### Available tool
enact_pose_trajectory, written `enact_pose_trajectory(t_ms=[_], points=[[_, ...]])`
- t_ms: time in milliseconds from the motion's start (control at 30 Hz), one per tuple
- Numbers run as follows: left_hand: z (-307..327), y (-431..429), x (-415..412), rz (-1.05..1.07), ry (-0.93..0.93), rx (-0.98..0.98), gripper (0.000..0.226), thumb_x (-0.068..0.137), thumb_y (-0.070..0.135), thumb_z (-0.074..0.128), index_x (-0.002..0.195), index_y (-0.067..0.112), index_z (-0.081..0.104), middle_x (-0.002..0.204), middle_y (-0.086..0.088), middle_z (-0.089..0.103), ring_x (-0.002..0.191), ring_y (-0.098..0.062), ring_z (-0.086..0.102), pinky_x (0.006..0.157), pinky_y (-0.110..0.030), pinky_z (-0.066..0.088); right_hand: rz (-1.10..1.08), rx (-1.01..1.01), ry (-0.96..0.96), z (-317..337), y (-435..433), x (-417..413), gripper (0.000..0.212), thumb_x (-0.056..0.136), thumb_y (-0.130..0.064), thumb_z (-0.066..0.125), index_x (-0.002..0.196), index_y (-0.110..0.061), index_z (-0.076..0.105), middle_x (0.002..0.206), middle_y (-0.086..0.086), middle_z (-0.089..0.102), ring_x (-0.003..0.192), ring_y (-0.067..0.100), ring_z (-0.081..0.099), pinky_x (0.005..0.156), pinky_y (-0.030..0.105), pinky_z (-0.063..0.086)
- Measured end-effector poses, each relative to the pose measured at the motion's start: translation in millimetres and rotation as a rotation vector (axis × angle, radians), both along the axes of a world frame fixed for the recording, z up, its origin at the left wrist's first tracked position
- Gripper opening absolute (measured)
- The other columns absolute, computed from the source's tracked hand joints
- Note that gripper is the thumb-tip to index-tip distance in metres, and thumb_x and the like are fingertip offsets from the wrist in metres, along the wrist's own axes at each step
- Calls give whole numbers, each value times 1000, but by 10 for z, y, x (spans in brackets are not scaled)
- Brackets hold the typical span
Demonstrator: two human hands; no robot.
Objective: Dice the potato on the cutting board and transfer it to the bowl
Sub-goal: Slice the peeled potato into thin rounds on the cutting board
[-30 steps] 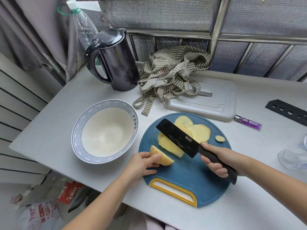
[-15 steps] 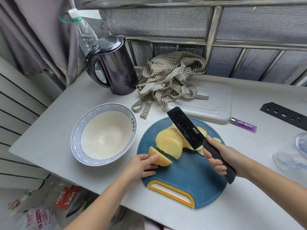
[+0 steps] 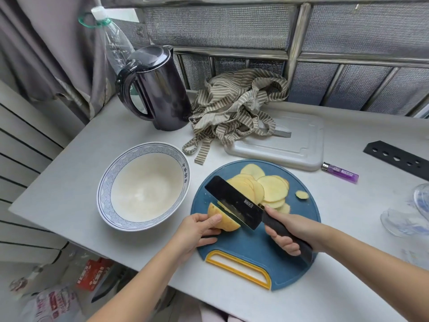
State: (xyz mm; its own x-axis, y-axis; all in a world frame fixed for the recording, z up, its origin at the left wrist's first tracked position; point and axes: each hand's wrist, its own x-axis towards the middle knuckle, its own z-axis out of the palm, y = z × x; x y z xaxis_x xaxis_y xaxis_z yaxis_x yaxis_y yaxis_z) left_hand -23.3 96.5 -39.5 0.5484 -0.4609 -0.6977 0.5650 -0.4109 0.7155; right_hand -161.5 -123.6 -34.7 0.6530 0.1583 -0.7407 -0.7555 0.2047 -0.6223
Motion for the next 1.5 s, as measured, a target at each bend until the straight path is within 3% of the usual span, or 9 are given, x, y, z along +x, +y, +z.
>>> enact_pose_trajectory(t_ms=[567,733,867,1000,1100,1167,1300,1400,1500], points=[[-31,7,15,-15,-18,8,61,62,41,76,109,6,59,101,-10,73,94,-20,70,77,-33,58,-174,1,2,112,-280,0,57,88,-67,37,68,-14,46,51,3,29,36,14,27,35,20,27],[-50,13,16,-27,-22,8,62,64,42,75,112,7,58,104,-10,72,96,-20,70,80,-34,58,29,-502,-287,335,-40,3,50,90,-58,40,83,-10,47,51,4,45,40,14,38,40,25,32],[-78,27,15,-7,-20,2,68,61,43,77,114,6,58,103,-11,72,93,-20,70,77,-32,58,218,-832,-523,389,83,-37,20,97,-39,49,110,-28,39,64,0,53,50,8,43,50,15,34],[-74,17,12,-10,-20,-1,72,58,44,78,115,6,56,104,-11,72,93,-20,71,76,-33,58,359,-941,-616,354,118,-84,51,97,-32,52,132,-59,25,86,-14,59,74,3,51,67,12,37],[-77,12,3,3,-19,-2,70,60,43,77,116,6,55,105,-12,72,93,-21,71,74,-32,57,393,-1009,-655,350,157,-68,62,95,-23,53,137,-59,26,117,-24,59,97,2,54,80,6,37],[-83,16,4,4,-18,-1,70,60,43,78,116,6,55,104,-12,72,92,-21,71,74,-31,57,385,-1043,-634,312,183,-59,61,92,-20,52,137,-56,32,117,-15,64,95,9,58,83,20,47],[-77,22,3,-11,-24,-1,68,62,43,77,115,7,56,104,-11,72,95,-20,70,77,-33,58,289,-862,-495,287,191,-5,40,86,-9,51,116,-34,60,83,-14,62,68,8,53,62,22,45],[-59,17,-2,-27,-32,5,64,63,43,76,114,7,57,103,-10,73,96,-20,70,82,-35,58,87,-436,-268,290,158,47,8,86,-4,49,90,-10,52,58,-1,43,44,13,35,42,23,32],[-54,17,-5,-18,-30,1,62,63,42,76,111,6,59,102,-10,73,96,-20,70,82,-35,58,-126,-152,-94,275,89,60,10,89,-4,48,83,-12,49,58,3,34,43,14,25,39,21,23]])
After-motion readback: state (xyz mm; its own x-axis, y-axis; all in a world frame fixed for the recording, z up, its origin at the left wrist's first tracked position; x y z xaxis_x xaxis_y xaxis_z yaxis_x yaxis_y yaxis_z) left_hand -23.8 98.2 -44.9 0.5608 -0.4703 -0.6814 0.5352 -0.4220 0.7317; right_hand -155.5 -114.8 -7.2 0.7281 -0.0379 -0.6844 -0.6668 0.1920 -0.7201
